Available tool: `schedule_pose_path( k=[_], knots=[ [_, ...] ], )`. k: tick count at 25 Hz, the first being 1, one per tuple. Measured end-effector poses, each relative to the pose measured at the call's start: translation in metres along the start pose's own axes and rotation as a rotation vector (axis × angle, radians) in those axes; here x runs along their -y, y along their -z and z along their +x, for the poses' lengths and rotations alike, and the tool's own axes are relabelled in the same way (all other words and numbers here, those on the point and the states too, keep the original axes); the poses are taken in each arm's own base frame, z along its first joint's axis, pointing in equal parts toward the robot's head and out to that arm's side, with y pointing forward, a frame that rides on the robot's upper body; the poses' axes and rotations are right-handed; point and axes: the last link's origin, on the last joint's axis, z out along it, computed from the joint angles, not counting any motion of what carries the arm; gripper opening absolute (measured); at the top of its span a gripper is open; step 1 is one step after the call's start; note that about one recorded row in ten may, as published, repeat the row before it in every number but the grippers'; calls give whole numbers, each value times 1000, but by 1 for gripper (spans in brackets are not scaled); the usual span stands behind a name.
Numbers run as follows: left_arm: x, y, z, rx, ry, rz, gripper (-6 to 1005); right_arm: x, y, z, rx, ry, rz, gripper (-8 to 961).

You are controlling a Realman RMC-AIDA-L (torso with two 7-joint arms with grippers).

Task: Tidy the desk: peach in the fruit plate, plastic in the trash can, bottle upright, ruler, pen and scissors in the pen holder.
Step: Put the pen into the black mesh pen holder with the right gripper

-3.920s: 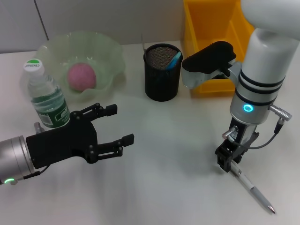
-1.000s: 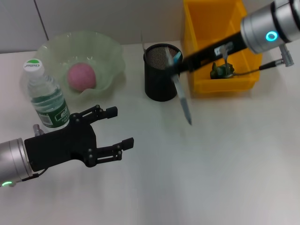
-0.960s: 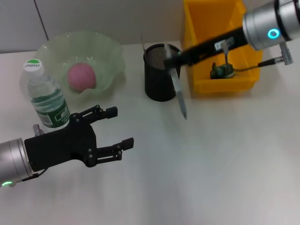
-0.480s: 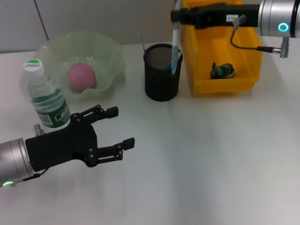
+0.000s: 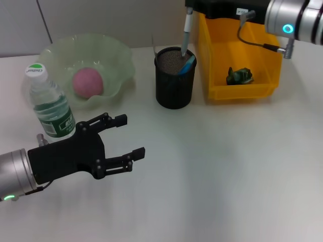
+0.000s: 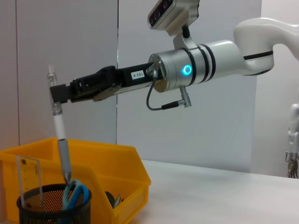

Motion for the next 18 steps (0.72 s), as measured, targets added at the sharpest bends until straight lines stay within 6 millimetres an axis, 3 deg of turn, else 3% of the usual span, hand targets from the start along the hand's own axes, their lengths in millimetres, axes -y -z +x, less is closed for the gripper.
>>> schedule_pose_path(
  k=[10, 18],
  knots=[
    [1, 1, 0, 1, 1, 10, 861, -5, -27, 16, -7, 16, 15, 218],
    [2, 2, -1, 4, 0, 14, 861, -7, -30, 35, -13, 36, 16, 249]
  ],
)
